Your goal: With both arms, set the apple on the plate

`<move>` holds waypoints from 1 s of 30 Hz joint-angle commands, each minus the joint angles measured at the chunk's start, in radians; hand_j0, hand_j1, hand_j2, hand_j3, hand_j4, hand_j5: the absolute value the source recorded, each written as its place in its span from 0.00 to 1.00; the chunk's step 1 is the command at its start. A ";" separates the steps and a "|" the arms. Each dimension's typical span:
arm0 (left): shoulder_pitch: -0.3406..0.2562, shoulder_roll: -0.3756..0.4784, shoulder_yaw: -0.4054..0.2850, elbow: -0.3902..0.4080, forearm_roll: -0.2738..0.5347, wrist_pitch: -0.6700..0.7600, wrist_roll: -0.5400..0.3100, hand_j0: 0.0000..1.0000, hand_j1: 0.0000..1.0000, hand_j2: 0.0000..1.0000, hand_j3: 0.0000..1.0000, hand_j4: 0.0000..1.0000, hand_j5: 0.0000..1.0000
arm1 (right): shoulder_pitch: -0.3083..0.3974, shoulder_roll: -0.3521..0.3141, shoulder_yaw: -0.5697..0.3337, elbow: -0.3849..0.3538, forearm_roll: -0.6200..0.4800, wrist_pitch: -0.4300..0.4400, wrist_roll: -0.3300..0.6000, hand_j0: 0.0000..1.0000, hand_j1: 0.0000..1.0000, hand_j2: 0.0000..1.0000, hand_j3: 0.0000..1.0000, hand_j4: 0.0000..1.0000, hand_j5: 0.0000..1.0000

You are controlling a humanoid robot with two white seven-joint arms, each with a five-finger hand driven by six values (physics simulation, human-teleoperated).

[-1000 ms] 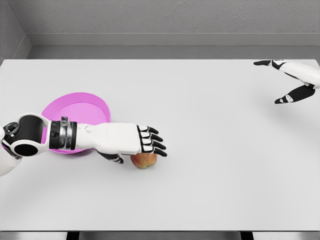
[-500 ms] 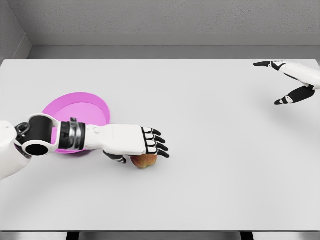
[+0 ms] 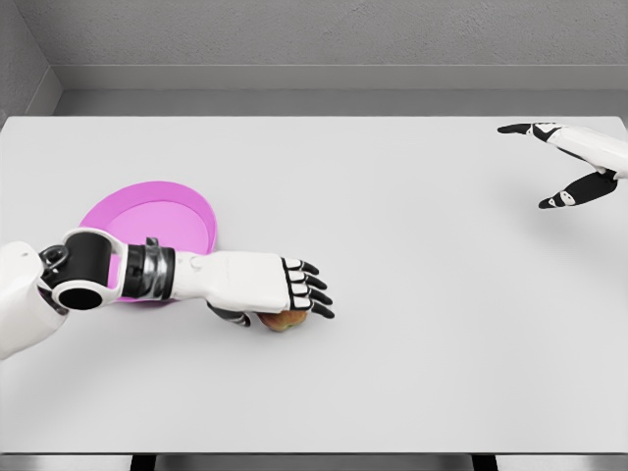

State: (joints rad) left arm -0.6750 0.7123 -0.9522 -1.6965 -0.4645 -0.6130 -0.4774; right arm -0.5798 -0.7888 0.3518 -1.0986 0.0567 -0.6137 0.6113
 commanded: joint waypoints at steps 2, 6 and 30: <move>0.000 0.000 -0.003 0.000 -0.006 0.002 0.000 0.98 0.98 0.98 0.98 0.98 0.98 | 0.000 -0.001 -0.001 -0.001 -0.008 0.003 0.000 1.00 1.00 1.00 1.00 1.00 1.00; -0.003 -0.007 -0.002 0.001 -0.016 0.002 -0.017 0.95 0.95 0.95 0.95 0.95 0.95 | 0.000 -0.001 -0.001 -0.001 -0.008 0.003 0.000 1.00 1.00 1.00 1.00 1.00 1.00; -0.003 -0.036 -0.005 0.024 -0.056 0.002 -0.020 0.86 0.86 0.86 0.86 0.86 0.86 | 0.000 -0.001 -0.001 -0.001 -0.008 0.003 0.000 1.00 1.00 1.00 1.00 1.00 1.00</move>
State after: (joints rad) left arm -0.6780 0.6770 -0.9574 -1.6720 -0.5244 -0.6130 -0.4970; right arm -0.5798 -0.7884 0.3518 -1.0990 0.0568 -0.6137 0.6113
